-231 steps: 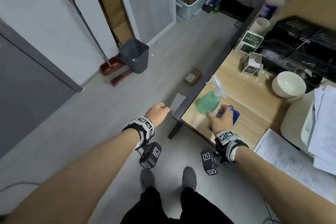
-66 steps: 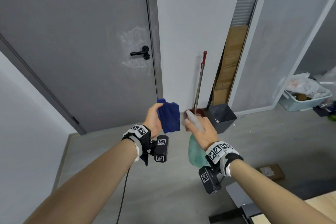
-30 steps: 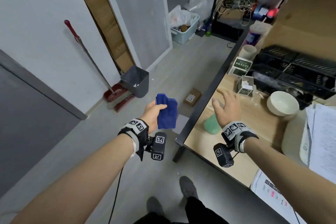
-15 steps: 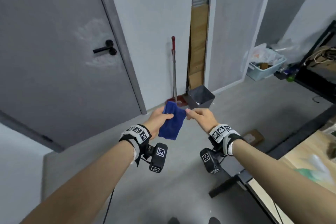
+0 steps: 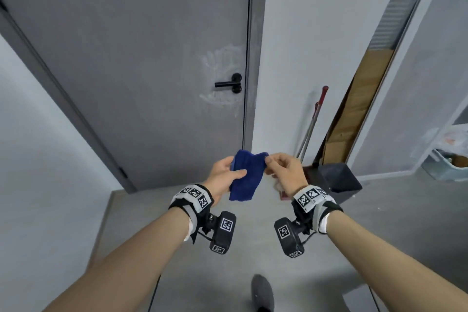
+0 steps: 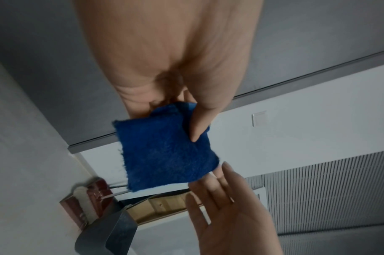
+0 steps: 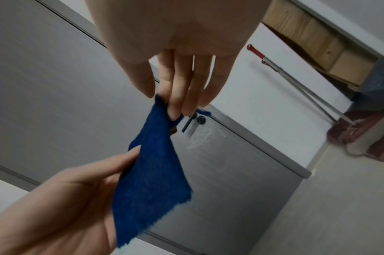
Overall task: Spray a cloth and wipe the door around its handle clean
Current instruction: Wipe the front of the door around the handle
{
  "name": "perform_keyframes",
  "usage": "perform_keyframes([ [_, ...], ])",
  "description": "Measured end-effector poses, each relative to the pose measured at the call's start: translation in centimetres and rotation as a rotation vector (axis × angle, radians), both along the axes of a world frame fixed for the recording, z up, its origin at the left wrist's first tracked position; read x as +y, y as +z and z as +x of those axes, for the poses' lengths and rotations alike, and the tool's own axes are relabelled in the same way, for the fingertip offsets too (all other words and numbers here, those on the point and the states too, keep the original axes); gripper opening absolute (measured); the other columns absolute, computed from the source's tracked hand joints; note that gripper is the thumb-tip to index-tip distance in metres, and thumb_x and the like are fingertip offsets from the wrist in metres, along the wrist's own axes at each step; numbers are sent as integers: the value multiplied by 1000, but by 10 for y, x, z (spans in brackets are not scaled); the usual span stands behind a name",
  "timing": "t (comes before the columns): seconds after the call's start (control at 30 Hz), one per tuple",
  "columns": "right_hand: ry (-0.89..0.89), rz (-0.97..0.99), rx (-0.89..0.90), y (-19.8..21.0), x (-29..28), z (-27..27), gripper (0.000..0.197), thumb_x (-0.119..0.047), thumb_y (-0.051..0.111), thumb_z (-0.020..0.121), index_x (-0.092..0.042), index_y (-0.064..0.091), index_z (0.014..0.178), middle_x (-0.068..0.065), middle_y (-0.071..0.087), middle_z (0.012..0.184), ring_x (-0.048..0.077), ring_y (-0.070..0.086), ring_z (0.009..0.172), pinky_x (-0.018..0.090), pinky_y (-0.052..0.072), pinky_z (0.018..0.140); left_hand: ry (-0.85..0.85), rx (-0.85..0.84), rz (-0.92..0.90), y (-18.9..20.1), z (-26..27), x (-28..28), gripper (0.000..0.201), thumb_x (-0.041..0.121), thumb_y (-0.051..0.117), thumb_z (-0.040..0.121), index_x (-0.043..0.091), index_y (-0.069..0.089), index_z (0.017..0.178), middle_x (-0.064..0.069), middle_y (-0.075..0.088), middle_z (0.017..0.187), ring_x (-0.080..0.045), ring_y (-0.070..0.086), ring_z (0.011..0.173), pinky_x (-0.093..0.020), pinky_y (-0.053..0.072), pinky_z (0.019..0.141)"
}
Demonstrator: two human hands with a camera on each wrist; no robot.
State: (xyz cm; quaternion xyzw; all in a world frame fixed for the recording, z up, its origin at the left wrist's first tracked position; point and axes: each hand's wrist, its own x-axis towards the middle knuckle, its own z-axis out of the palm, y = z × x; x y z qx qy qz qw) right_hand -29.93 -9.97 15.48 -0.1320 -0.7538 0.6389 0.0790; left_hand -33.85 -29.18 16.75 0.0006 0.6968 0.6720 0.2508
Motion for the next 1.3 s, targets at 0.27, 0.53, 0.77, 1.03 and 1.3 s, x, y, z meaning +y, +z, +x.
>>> perform_keyframes([
  [0.27,187,-26,-189,-28,-1,-139,57,-48,56,99,5,72,88,14,70,74,20,60,67,30,49,64,67,51,-37,4,-131,11,37,5,69,90,12,61,125,-10,70,118,-29,67,111,-48,54,97],
  [0.53,95,-231,-7,-22,18,-301,30,-25,60,101,-5,57,79,14,55,74,24,51,72,40,46,71,128,16,-127,19,-281,22,29,6,69,89,7,64,118,-9,70,113,-24,70,99,-44,62,79],
  [0.77,-224,-354,11,-4,51,-403,28,-23,56,103,-12,48,79,16,57,83,27,55,75,45,51,70,198,-52,-146,22,-377,12,25,7,64,92,10,64,117,-8,72,98,-21,72,83,-36,60,74],
  [1.03,-300,-102,108,-1,76,-495,24,-20,63,99,-11,49,81,11,58,80,23,57,72,36,55,60,180,-84,-210,-13,-496,4,18,7,54,96,13,61,112,-8,69,102,-17,67,75,-30,55,63],
  [1.3,-228,241,-20,-52,61,-562,10,-21,70,92,-24,64,85,2,67,82,23,63,78,36,50,76,7,-49,-263,-55,-567,30,8,21,57,98,22,58,105,-3,68,95,-18,67,74,-28,52,59],
])
